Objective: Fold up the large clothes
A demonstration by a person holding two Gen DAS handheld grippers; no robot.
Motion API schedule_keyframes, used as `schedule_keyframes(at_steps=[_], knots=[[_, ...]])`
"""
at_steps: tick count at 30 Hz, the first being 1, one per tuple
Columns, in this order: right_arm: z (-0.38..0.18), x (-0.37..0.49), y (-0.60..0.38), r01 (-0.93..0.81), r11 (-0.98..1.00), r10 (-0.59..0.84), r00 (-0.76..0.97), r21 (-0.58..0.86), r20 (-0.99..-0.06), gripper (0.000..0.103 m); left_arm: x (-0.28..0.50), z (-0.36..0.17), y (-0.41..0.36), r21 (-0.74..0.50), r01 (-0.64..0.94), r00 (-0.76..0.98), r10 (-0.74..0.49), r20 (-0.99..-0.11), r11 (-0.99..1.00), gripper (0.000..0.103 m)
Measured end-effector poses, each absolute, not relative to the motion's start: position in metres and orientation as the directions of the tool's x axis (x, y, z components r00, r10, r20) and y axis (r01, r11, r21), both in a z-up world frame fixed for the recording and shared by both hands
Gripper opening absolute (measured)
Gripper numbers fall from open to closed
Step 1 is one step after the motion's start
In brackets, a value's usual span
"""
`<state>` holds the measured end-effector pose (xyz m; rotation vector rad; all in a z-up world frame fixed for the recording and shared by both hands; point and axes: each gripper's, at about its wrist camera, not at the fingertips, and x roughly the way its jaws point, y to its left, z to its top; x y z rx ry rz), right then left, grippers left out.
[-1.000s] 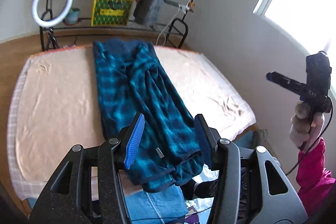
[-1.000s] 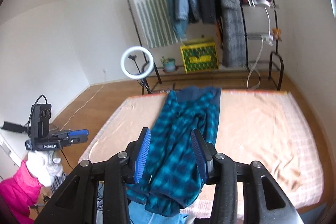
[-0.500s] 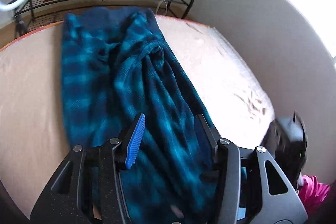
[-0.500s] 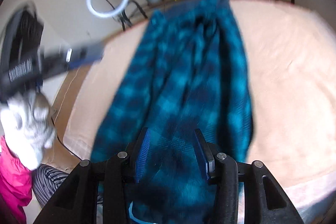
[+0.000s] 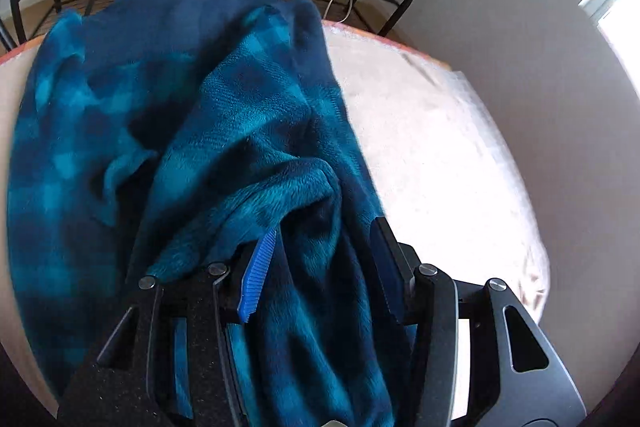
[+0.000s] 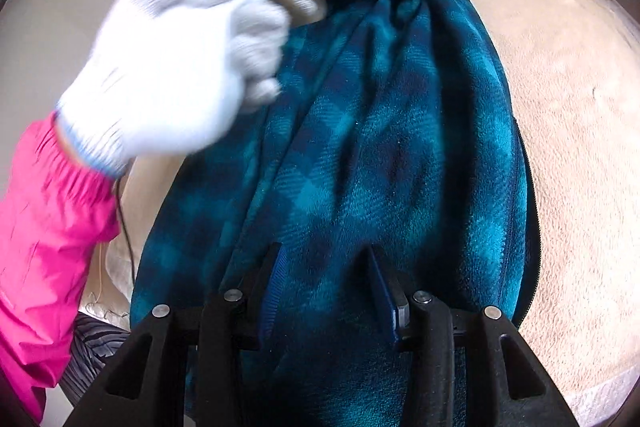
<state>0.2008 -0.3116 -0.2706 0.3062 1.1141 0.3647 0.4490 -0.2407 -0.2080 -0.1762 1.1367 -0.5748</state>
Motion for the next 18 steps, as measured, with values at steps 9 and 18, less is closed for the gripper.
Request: schedule_keyframes(at_steps=[9, 18], knots=[[-0.27, 0.196, -0.315, -0.14, 0.894, 0.446, 0.385, 0.426, -0.808, 0.045, 0.462, -0.226, -0.241, -0.375, 0.318, 0.295, -0.466, -0.834, 0.871, 0.009], [-0.265, 0.196, -0.296, -0.172, 0.909, 0.416, 0.4, 0.379, -0.817, 0.043, 0.467, -0.209, -0.214, -0.516, 0.283, 0.272, -0.583, -0.766, 0.809, 0.006]])
